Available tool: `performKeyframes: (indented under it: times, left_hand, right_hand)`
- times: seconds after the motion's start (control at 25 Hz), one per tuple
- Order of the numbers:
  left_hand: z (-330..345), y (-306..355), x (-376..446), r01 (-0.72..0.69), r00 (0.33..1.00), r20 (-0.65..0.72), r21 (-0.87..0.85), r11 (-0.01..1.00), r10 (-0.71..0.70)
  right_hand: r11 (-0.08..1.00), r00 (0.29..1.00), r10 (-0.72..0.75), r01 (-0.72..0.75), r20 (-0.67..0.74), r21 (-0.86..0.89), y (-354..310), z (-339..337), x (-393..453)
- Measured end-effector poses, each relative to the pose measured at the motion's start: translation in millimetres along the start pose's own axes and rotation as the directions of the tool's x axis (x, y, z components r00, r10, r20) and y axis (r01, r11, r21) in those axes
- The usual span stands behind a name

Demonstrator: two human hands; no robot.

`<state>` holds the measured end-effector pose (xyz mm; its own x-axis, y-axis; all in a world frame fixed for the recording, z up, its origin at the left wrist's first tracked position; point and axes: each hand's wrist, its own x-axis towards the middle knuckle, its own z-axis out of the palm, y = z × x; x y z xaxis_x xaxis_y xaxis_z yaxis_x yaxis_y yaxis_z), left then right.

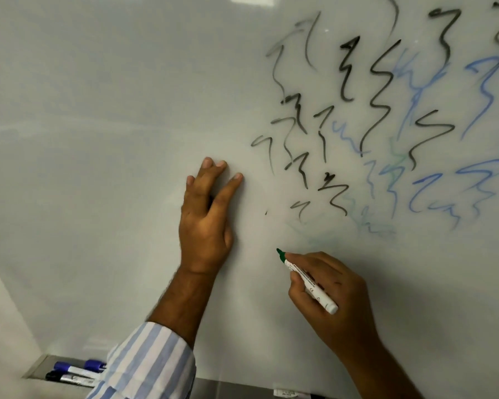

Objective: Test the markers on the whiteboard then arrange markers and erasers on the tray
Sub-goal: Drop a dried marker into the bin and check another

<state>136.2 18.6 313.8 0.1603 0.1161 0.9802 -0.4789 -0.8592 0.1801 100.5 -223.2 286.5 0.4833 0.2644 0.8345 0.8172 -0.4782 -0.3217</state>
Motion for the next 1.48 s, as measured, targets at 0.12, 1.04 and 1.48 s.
performKeyframes:
  times: [0.12,1.04,1.48]
  left_hand:
    - [-8.4,12.0,-10.7,0.138,0.987,-0.057,-0.155,0.978,-0.148]
    - [-20.7,74.5,-70.0,0.687,0.727,0.493,-0.528,0.5,-0.477]
    - [-12.9,66.1,-67.3,0.597,0.654,0.751,-0.443,0.669,-0.086]
  right_hand:
    - [0.988,0.994,0.109,-0.108,-0.008,0.114,-4.5,0.8,-0.5]
    - [0.706,0.899,0.43,-0.391,0.081,0.591,-21.7,-10.9,1.9]
    - [0.584,0.808,0.544,-0.557,0.224,0.591,7.6,-36.4,-16.4]
